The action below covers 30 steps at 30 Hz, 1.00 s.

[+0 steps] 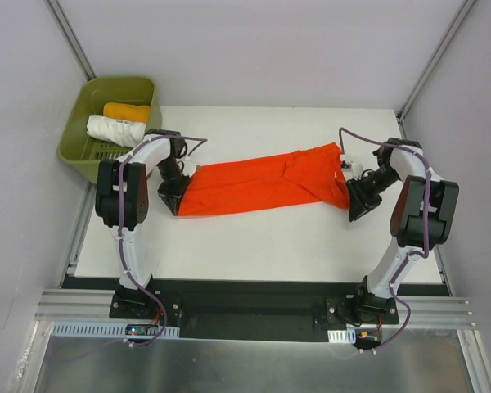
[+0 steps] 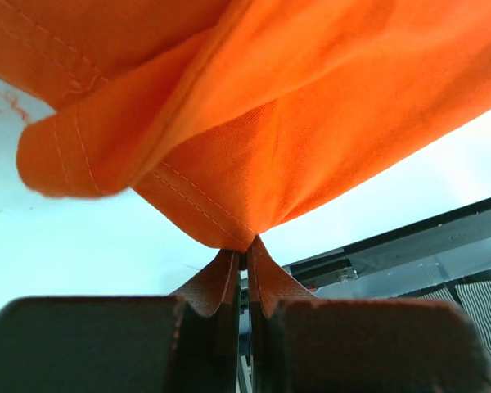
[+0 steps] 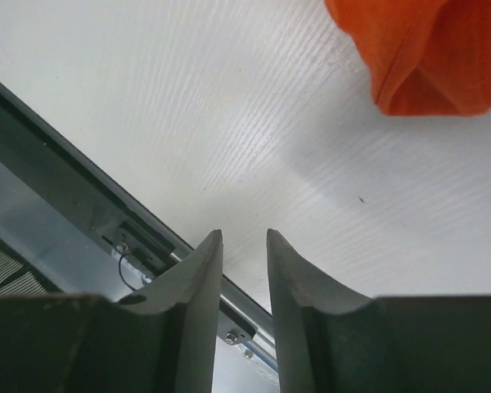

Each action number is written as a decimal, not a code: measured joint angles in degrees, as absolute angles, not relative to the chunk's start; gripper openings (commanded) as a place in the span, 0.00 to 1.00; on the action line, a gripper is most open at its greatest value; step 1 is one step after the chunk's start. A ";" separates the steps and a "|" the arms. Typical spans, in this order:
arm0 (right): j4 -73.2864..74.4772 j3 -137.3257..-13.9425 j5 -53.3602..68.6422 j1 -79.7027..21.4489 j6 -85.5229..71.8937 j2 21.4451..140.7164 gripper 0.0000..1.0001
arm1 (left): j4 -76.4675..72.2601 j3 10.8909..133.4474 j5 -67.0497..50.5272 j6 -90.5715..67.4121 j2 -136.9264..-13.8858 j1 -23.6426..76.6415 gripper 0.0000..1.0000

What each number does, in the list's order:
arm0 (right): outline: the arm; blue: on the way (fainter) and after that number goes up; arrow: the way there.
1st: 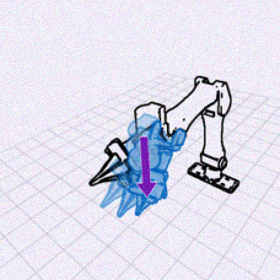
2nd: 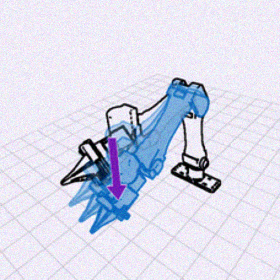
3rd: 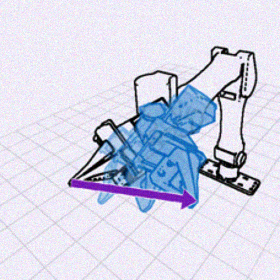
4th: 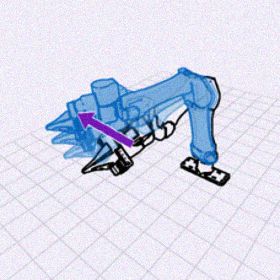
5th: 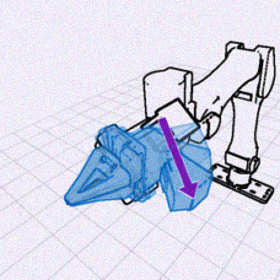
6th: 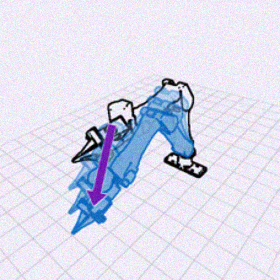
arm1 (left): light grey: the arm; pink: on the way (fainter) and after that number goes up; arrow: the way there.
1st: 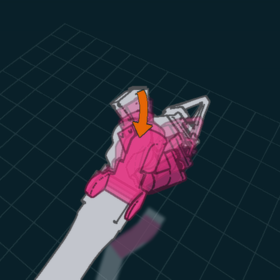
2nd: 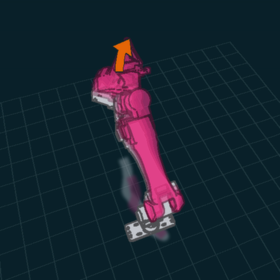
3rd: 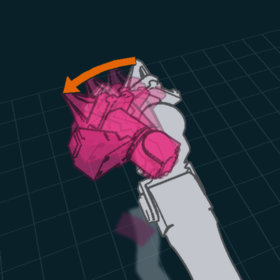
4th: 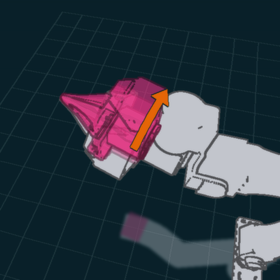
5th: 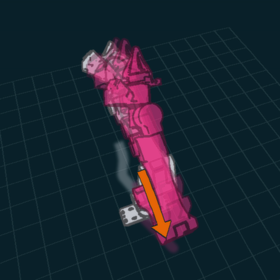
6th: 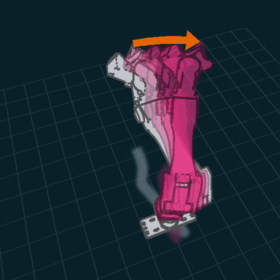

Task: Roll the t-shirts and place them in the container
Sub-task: Fold the T-shirt at the center of the board.

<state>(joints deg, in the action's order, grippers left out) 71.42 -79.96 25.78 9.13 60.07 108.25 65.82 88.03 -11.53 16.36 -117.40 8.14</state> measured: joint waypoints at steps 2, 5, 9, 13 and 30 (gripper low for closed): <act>69.76 -79.96 26.22 9.10 59.48 105.80 0.41 | 65.58 87.81 -11.53 16.51 -116.68 8.14 0.00; 67.22 -80.27 26.41 8.88 59.00 104.05 0.45 | 64.82 87.81 -11.55 16.53 -116.68 8.14 0.00; 64.64 -82.59 26.37 8.29 58.94 105.56 0.48 | 64.73 87.88 -11.53 16.62 -116.79 8.14 0.00; 61.80 -85.54 26.11 6.63 58.94 109.08 0.49 | 64.73 88.60 -11.53 16.99 -117.71 8.14 0.00; 58.22 -89.47 23.05 3.20 59.11 117.73 0.17 | 64.73 94.61 -10.22 17.65 -123.46 8.14 0.00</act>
<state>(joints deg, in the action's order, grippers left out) 58.22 -89.47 23.05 3.20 59.11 117.73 64.73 94.61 -10.22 17.65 -123.46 8.14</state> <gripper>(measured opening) 0.315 0.009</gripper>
